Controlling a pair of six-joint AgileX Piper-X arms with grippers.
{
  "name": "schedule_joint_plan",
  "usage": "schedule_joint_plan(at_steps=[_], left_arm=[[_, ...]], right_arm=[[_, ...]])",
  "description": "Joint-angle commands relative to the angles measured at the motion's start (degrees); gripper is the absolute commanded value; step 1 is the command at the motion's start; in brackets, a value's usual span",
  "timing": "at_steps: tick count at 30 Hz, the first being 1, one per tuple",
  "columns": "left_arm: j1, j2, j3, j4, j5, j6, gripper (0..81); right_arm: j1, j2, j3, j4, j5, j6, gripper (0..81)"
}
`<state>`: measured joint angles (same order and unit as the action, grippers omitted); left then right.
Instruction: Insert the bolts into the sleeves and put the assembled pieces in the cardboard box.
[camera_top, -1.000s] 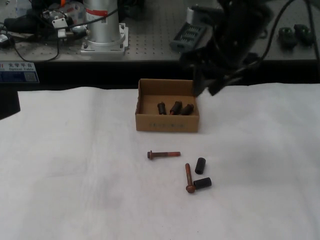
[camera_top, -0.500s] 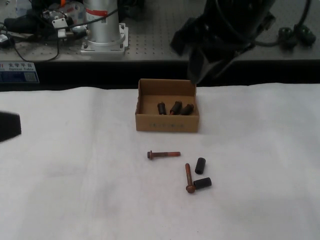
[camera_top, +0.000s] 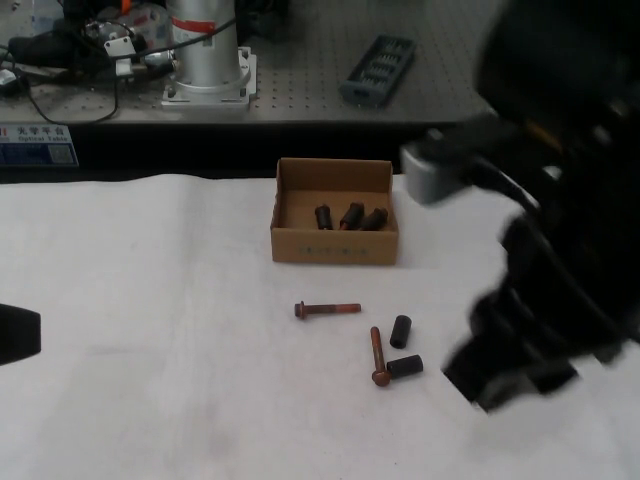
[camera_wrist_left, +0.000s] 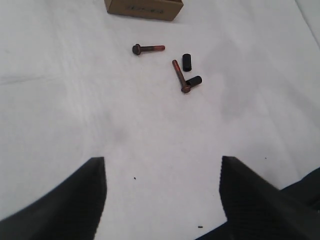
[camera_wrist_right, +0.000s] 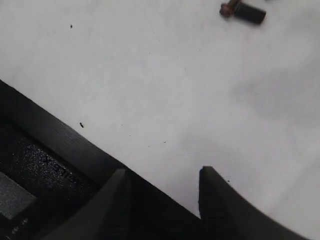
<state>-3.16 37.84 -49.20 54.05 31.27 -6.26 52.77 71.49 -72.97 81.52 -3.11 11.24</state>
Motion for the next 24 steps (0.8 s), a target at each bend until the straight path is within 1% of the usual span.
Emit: schedule_joint_plan(at_steps=[1, 5, 9, 10, 14, 16, 20, 22, 24], left_arm=[[-0.02, -0.31, -0.28, 0.31, -0.09, 0.72, 47.4], [-0.02, -0.31, -0.28, 0.31, 0.90, 0.72, 47.4], [-2.07, -0.31, -0.28, 0.31, 1.52, 2.38, 47.4], [-2.94, -0.31, -0.28, 0.31, 1.52, 3.40, 47.4], [-5.97, -0.31, -0.28, 0.31, 1.52, 5.09, 47.4], [-6.80, -0.31, -0.28, 0.31, 1.52, 5.09, 47.4], [-6.98, -0.31, -0.28, 0.20, 1.52, 5.31, 47.4], [-6.98, -0.31, -0.28, -0.01, 1.52, 5.36, 47.4], [-6.98, -0.31, -0.28, -0.21, 1.52, 5.36, 47.4]], right_arm=[[0.43, -3.67, 6.22, -2.81, 1.33, 3.95, 32.8], [0.45, -10.57, 14.11, -6.22, 4.70, 6.92, 32.8], [0.45, -15.07, 19.33, -12.30, 4.73, 6.14, 32.8], [0.45, -15.50, 20.02, -13.36, 4.73, 3.86, 32.8], [0.45, -14.99, 20.84, -14.39, 4.73, -10.72, 32.8], [0.45, -14.21, 20.79, -14.65, 5.34, -20.03, 32.8], [0.45, -12.67, 20.79, -18.44, 5.78, -38.41, 32.8], [0.45, -11.55, 20.79, -22.89, 6.91, -44.40, 32.8], [0.45, -10.28, 20.79, -27.55, 7.33, -48.27, 32.8]])
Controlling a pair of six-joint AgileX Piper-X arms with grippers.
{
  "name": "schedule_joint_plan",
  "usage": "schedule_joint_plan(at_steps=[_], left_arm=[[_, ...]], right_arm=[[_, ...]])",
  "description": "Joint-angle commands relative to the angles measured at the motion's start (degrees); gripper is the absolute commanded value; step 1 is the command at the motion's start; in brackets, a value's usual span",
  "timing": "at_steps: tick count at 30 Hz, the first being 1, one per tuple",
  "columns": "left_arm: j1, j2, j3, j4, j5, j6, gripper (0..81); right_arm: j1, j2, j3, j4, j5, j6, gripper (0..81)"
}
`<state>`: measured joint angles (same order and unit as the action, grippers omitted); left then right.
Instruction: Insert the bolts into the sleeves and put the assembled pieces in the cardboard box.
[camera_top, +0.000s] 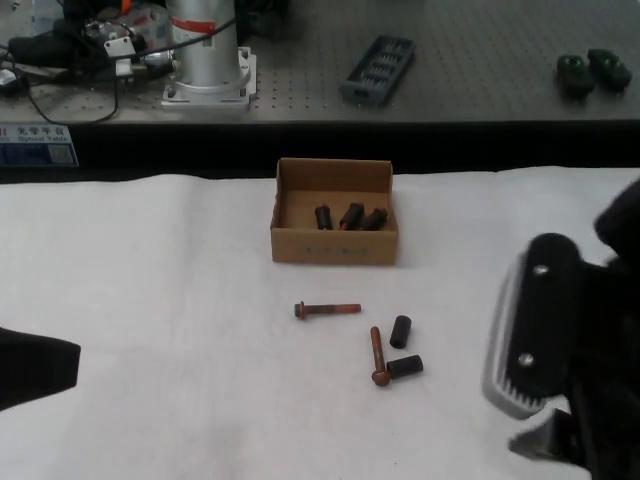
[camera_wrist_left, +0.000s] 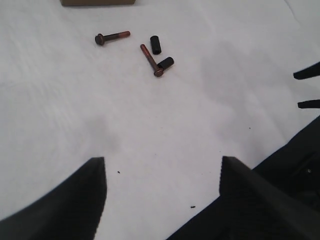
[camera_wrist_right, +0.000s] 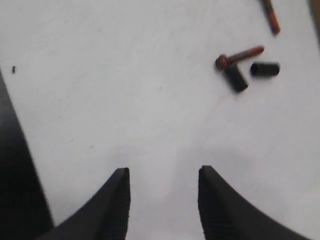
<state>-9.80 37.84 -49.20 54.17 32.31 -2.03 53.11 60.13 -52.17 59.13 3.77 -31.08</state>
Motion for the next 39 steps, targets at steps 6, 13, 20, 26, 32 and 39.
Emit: schedule_joint_plan(at_steps=[6, 13, 20, 26, 32, 39], left_arm=[[-0.34, -0.31, -0.28, -0.82, 0.49, 2.34, 47.4], [-0.34, -0.31, -0.28, -2.65, 0.49, 4.26, 47.4], [-0.34, -0.31, -0.28, -2.91, 0.49, 4.25, 47.4], [-0.34, -0.31, -0.28, -3.30, 0.49, 4.25, 47.4], [-0.34, -0.31, -0.28, -5.01, 0.49, 4.25, 47.4], [-0.34, -0.31, -0.28, -5.15, 0.49, 4.25, 47.4]], right_arm=[[-0.71, 8.95, -0.01, -18.34, 0.43, -14.45, 32.8], [-6.66, 21.86, -0.01, -25.47, 0.43, -24.77, 32.8], [-11.83, 27.22, -0.01, -31.63, -2.04, -33.52, 32.8], [-14.19, 27.22, -0.01, -33.77, -9.94, -33.76, 32.8], [-14.81, 27.70, -0.01, -35.23, -12.80, -34.59, 32.8], [-14.95, 31.59, -0.01, -35.48, -12.93, -39.05, 32.8]])
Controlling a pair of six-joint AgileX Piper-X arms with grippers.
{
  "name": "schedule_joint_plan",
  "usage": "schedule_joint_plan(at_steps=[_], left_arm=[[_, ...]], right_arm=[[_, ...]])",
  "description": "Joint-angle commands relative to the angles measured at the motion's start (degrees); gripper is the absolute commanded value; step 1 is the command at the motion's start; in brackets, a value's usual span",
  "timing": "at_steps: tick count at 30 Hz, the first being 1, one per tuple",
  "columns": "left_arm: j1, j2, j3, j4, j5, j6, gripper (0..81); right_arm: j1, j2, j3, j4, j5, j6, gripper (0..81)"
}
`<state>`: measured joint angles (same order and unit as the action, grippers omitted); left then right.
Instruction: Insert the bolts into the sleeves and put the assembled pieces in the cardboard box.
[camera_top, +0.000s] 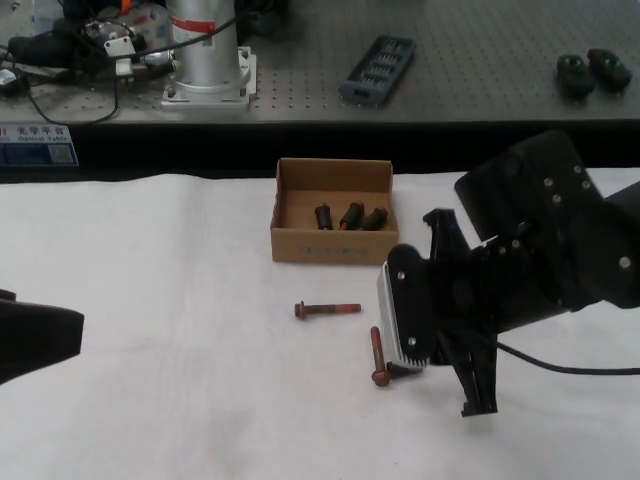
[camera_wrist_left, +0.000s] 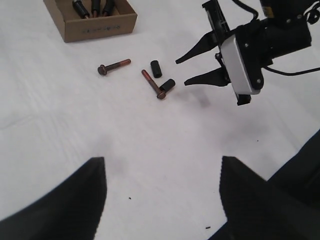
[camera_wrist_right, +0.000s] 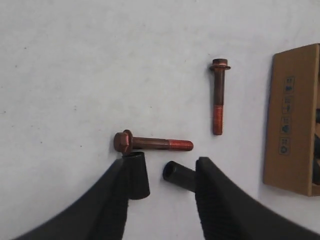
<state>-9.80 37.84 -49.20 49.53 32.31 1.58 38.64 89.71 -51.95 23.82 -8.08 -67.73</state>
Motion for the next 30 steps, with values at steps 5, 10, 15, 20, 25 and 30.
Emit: schedule_joint_plan(at_steps=[5, 10, 15, 20, 25, 30], left_arm=[[-0.34, -0.31, -0.28, -0.51, 0.49, 0.64, 47.4], [-0.34, -0.31, -0.28, -0.38, 0.49, 0.64, 47.4], [-0.34, -0.31, -0.28, -0.38, 0.49, 0.64, 47.4], [-0.34, -0.31, -0.28, -0.38, 0.49, 0.64, 47.4], [-0.34, -0.31, -0.28, -0.38, 0.49, 1.48, 47.4], [-0.34, -0.31, -0.28, -0.38, 0.49, 1.71, 47.4]], right_arm=[[-0.47, 3.26, -0.22, -0.18, -1.09, -4.03, 32.8], [-0.47, 3.65, -0.22, 0.19, -1.23, -4.02, 32.8], [-0.47, 3.76, -0.22, 0.27, -3.07, -4.02, 32.8], [-0.47, 5.26, -0.22, 0.02, -3.06, -4.17, 32.8], [-0.81, 8.14, -0.22, -0.77, -1.81, -5.63, 32.8], [-1.14, 10.22, -0.22, -2.36, -0.55, -5.63, 32.8]])
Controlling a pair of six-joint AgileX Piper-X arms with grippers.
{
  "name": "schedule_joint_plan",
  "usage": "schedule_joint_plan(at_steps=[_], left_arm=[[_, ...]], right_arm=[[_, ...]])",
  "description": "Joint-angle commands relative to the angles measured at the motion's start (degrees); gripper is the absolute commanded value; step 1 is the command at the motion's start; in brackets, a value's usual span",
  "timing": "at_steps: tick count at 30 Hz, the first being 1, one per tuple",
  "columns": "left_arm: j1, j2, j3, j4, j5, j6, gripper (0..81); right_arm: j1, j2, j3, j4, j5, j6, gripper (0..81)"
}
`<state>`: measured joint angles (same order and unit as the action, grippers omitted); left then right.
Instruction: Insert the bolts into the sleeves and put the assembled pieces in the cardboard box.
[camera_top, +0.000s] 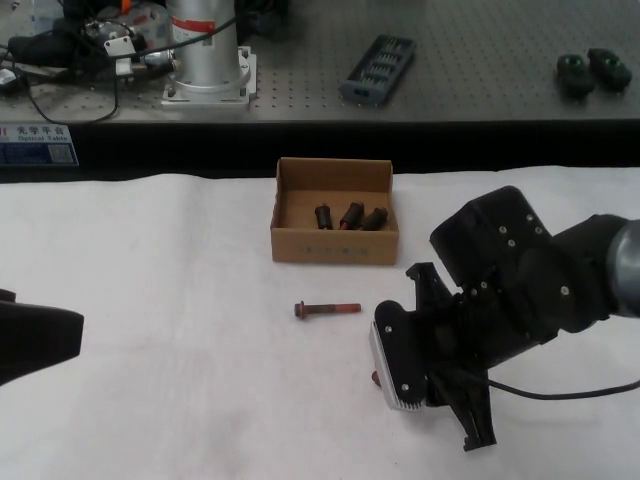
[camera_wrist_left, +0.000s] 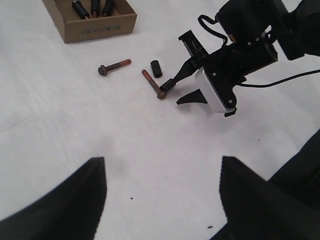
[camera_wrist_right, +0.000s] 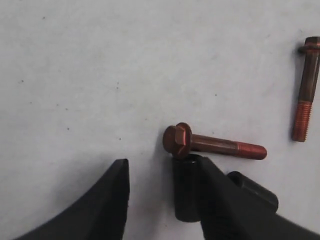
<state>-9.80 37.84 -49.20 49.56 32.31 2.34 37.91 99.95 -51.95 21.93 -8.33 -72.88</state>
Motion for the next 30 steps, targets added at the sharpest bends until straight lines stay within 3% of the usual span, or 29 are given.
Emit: schedule_joint_plan(at_steps=[1, 8, 14, 30], left_arm=[[-0.34, -0.31, -0.28, -0.41, 0.49, 1.15, 47.4], [-0.34, -0.31, -0.28, -0.41, 0.49, 1.52, 47.4], [-0.34, -0.31, -0.28, -0.41, 0.49, 1.52, 47.4], [-0.34, -0.31, -0.28, -0.41, 0.49, 2.79, 47.4]], right_arm=[[-0.41, 0.23, -0.22, -0.47, -0.30, -0.48, 32.8], [-0.57, 1.14, -0.22, -1.84, -0.30, -0.48, 32.7], [-0.71, 1.32, -0.22, -3.40, -0.42, -0.48, 25.3], [-2.50, 3.53, -0.22, -3.86, 0.44, -1.82, 25.1]])
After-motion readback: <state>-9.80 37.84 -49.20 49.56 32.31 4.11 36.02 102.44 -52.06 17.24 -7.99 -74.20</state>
